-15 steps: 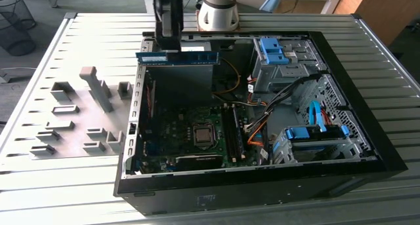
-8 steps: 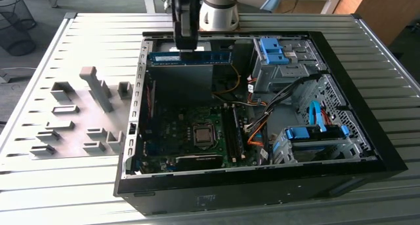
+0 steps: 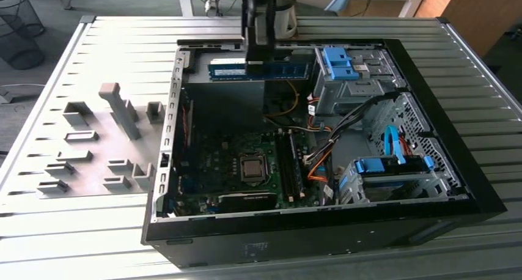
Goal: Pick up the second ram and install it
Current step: 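Pick up the second ram and move it above second insertion slot, then insert the second ram into the second slot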
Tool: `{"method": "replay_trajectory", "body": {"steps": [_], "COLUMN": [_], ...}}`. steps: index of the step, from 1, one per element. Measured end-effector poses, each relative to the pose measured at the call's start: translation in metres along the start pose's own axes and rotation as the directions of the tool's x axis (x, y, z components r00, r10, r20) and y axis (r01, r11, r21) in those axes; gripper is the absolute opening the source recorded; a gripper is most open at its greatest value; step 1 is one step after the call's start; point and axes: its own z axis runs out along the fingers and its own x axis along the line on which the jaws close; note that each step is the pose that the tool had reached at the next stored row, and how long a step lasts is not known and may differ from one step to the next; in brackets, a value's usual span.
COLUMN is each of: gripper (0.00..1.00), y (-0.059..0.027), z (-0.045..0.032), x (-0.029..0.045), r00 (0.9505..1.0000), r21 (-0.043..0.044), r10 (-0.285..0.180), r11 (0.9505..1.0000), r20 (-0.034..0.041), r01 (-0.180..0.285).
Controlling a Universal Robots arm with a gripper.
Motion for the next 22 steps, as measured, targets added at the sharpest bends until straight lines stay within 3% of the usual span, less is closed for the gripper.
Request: {"method": "replay_trajectory", "body": {"steps": [9, 22], "gripper": [0.14, 0.14], "y": [-0.0343, -0.0357], "z": [-0.0006, -0.0006], "x": [-0.0007, -0.0008], "r00": [1.0, 1.0], "r21": [0.0, 0.0], "r10": [0.0, 0.0], "r11": [1.0, 1.0], "r20": [-0.0001, 0.0], "r01": [0.0, 0.0]}}
